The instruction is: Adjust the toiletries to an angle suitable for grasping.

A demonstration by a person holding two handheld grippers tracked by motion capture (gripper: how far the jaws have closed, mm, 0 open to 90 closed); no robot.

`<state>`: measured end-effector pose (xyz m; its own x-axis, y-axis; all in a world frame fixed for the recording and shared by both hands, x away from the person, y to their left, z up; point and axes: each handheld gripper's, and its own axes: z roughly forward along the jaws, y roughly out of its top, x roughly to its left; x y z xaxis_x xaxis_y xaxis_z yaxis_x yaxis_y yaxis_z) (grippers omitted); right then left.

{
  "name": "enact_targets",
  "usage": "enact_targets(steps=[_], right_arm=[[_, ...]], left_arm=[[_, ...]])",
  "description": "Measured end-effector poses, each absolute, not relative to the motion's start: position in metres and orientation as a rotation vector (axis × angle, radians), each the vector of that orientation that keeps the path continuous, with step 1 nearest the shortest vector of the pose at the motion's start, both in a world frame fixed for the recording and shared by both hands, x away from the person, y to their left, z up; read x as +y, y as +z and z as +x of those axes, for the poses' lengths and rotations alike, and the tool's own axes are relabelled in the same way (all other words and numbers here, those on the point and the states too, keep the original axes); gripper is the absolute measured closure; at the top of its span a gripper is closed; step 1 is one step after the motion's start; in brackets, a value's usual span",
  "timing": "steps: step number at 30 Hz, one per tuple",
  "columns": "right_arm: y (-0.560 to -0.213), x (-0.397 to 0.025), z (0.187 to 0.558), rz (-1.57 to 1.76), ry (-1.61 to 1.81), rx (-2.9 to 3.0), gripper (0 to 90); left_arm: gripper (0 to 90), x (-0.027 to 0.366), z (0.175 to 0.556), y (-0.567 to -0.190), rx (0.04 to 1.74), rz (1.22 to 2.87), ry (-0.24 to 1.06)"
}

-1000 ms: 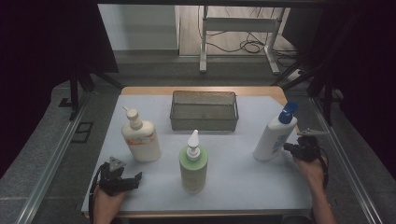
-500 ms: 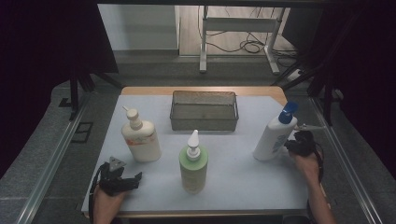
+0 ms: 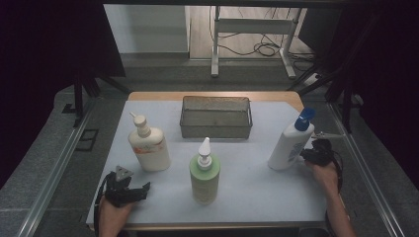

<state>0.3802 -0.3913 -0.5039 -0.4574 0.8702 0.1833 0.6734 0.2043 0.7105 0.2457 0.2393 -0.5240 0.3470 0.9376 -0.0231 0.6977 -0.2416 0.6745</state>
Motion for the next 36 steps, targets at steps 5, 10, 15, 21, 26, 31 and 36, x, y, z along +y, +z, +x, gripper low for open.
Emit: enact_targets(steps=[5, 10, 15, 21, 26, 31, 36], right_arm=[[-0.504, -0.393, 0.377, 1.455, 1.109, 2.229, 89.7], [-0.504, -0.391, 0.376, 1.444, 1.111, 2.241, 89.6], [-0.502, -0.387, 0.372, 1.42, 1.119, 2.259, 89.6], [-0.503, -0.384, 0.368, 1.403, 1.13, 2.268, 89.5], [-0.502, -0.381, 0.364, 1.385, 1.129, 2.286, 89.5], [-0.501, -0.377, 0.361, 1.365, 1.134, 2.3, 89.5], [-0.501, -0.374, 0.356, 1.342, 1.138, 2.317, 89.3]], left_arm=[[10.7, 0.239, 0.246, -0.524, 1.422, 2.017, 0.524], [10.7, 0.239, 0.246, -0.524, 1.421, 2.021, 0.524], [10.6, 0.239, 0.246, -0.524, 1.421, 2.021, 0.524], [10.6, 0.239, 0.246, -0.524, 1.421, 2.021, 0.523], [10.6, 0.239, 0.246, -0.524, 1.421, 2.021, 0.522], [10.6, 0.239, 0.246, -0.524, 1.422, 2.021, 0.523], [10.6, 0.239, 0.246, -0.524, 1.422, 2.02, 0.523]])
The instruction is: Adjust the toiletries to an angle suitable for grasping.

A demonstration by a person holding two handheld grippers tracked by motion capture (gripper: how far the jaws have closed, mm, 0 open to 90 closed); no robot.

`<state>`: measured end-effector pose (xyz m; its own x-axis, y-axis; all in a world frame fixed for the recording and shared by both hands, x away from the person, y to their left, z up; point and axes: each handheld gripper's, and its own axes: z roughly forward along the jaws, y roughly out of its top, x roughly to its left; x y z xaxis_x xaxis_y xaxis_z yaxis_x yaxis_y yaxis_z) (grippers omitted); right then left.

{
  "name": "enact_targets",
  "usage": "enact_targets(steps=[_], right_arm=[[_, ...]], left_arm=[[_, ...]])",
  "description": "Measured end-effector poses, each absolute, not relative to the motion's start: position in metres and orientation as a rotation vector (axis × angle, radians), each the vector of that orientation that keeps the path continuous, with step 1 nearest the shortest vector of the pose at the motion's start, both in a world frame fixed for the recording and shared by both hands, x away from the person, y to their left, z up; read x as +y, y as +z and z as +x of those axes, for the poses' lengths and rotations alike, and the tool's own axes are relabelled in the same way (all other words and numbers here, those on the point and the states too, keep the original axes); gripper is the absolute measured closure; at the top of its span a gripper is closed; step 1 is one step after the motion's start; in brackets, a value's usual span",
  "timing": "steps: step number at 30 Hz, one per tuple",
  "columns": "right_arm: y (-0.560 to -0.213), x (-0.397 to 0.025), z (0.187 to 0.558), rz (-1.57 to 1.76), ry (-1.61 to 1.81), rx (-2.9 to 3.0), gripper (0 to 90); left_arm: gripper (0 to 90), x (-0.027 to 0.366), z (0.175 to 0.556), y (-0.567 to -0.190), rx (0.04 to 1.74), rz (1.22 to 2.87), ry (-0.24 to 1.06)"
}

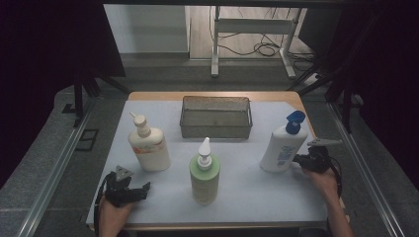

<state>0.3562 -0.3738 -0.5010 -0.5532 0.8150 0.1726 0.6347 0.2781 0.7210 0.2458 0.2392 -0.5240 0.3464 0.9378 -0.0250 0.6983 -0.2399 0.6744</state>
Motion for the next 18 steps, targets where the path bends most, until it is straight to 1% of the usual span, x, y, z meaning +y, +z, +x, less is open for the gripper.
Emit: enact_targets(steps=[18], right_arm=[[-0.501, -0.363, 0.34, 1.289, 1.157, 2.353, 89.0]], left_arm=[[10.6, 0.239, 0.246, -0.524, 1.423, 2.016, 0.524]])
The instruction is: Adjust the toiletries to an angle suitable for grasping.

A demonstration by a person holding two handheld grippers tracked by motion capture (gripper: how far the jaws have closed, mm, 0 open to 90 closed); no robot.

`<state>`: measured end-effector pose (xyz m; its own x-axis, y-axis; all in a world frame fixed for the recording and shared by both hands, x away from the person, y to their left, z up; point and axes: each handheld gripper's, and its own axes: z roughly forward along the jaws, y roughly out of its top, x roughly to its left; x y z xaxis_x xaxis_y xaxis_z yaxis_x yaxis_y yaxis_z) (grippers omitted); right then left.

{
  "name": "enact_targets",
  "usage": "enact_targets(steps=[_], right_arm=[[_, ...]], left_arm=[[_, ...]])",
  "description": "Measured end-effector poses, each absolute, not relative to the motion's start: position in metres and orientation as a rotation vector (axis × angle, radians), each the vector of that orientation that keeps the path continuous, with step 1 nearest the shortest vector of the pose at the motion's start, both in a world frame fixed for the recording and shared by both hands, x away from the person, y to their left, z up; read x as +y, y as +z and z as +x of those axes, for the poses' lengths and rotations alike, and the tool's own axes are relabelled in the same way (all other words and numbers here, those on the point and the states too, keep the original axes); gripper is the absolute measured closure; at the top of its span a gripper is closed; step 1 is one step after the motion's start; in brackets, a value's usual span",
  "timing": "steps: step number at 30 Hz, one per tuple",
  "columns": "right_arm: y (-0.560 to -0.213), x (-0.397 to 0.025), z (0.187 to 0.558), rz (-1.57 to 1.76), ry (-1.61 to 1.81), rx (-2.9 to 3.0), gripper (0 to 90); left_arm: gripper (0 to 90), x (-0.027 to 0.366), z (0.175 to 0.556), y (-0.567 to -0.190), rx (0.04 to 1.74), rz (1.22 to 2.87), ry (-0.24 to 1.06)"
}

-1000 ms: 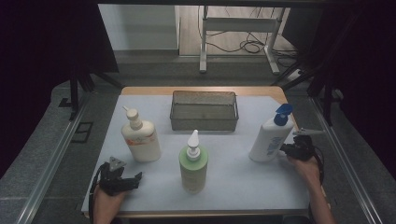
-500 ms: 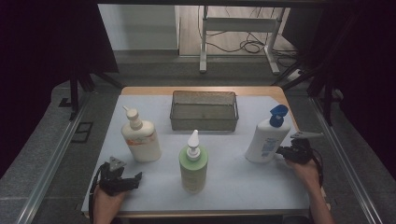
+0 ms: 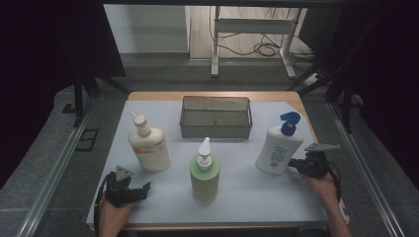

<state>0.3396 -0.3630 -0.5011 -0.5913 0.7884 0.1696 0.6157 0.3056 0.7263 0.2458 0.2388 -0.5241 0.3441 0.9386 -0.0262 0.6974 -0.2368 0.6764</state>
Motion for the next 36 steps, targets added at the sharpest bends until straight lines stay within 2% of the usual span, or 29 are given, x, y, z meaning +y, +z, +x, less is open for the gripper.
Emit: enact_targets(steps=[29, 36], right_arm=[[-0.504, -0.335, 0.309, 1.225, 1.151, 2.419, 86.9], [-0.504, -0.333, 0.308, 1.24, 1.129, 2.417, 82.5]], left_arm=[[10.6, 0.239, 0.246, -0.524, 1.426, 2.014, 0.524], [10.6, 0.238, 0.246, -0.524, 1.426, 2.013, 0.526]])
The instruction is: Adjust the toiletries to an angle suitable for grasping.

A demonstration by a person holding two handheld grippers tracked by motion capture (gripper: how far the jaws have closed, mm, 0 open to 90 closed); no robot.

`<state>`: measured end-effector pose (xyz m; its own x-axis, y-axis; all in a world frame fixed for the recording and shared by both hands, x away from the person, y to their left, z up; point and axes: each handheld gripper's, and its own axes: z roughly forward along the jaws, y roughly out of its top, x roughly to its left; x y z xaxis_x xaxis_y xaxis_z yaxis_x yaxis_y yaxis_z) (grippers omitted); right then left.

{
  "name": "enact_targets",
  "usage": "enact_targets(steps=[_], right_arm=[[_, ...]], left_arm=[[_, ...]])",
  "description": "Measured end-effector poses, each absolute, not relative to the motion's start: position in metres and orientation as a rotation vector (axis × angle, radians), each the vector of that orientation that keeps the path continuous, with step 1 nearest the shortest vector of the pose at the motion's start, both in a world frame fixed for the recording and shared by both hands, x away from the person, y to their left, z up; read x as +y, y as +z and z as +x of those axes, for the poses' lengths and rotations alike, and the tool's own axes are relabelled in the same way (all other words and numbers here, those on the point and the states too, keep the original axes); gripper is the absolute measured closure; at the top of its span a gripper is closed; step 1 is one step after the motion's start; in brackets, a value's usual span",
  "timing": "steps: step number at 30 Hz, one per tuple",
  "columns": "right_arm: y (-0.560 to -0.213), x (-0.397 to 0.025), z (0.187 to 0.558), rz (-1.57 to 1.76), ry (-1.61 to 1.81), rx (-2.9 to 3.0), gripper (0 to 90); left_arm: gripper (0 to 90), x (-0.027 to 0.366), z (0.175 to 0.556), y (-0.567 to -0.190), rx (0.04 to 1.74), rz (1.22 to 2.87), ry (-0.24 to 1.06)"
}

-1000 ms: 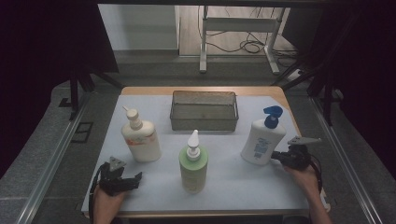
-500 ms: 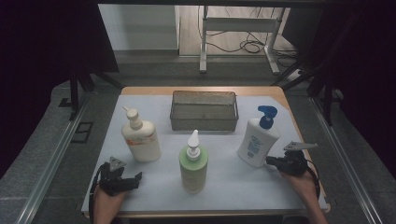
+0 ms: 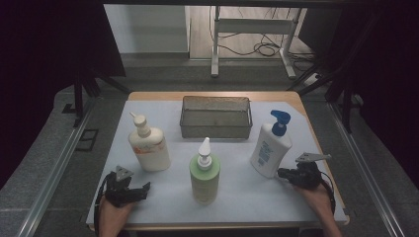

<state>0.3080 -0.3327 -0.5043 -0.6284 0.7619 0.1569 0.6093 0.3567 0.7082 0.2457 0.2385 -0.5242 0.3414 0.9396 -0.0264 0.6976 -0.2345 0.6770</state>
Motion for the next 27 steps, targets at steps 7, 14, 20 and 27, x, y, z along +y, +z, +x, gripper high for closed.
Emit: enact_targets(steps=[7, 14, 20, 27], right_arm=[[-0.499, -0.337, 0.299, 1.254, 1.119, 2.389, 74.0], [-0.487, -0.337, 0.288, 1.245, 1.113, 2.377, 61.1], [-0.475, -0.332, 0.285, 1.213, 1.133, 2.36, 51.0], [-0.46, -0.32, 0.285, 1.17, 1.13, 2.348, 36.1]], left_arm=[[10.6, 0.238, 0.246, -0.524, 1.425, 2.013, 0.527], [10.6, 0.238, 0.246, -0.524, 1.426, 2.012, 0.527], [10.6, 0.238, 0.246, -0.524, 1.425, 2.013, 0.527], [10.6, 0.238, 0.246, -0.524, 1.426, 2.012, 0.527]])
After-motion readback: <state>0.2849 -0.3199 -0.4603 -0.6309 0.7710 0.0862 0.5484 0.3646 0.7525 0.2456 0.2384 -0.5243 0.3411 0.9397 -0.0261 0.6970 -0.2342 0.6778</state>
